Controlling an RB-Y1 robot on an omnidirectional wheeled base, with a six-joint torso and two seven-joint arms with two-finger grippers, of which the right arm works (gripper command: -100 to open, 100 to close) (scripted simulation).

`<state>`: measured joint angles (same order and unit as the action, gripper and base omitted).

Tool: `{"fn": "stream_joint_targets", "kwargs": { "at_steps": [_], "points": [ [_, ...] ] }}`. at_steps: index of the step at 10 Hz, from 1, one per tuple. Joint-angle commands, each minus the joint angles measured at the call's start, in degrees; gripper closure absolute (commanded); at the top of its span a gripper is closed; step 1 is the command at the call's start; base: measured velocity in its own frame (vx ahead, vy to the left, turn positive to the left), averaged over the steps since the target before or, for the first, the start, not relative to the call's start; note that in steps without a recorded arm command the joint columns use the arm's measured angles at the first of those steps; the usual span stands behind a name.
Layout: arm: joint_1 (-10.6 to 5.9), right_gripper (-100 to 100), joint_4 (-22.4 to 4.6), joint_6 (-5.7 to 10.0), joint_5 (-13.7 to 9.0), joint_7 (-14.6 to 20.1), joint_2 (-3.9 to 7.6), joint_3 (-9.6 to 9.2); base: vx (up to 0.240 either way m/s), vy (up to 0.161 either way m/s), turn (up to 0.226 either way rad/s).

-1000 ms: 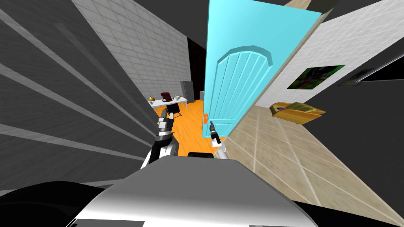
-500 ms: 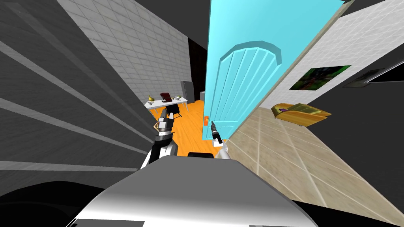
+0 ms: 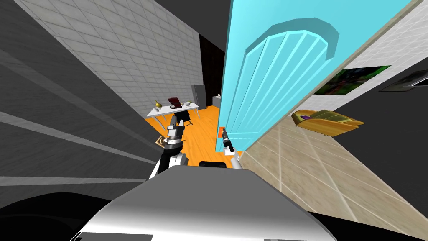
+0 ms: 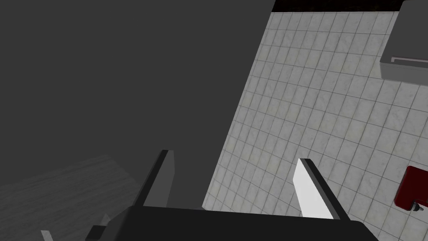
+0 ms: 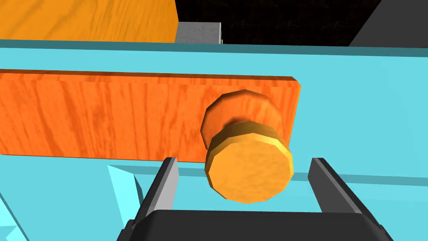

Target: Push the door open

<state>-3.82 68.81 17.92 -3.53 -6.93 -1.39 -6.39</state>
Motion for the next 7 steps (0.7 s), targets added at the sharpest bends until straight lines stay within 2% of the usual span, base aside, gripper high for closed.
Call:
{"fn": "stream_joint_targets", "kwargs": {
  "at_steps": [1, 2, 7],
  "points": [
    [0.0, -100, 0.0, 0.0, 0.0, 0.0, 0.0, 0.0, 0.063, 0.035, 0.002],
    [0.0, 100, 0.0, 0.0, 0.0, 0.0, 0.0, 0.0, -0.007, -0.002, -0.002],
    [0.0, 100, 0.0, 0.0, 0.0, 0.0, 0.0, 0.0, -0.013, -0.006, 0.003]
  ]
}}
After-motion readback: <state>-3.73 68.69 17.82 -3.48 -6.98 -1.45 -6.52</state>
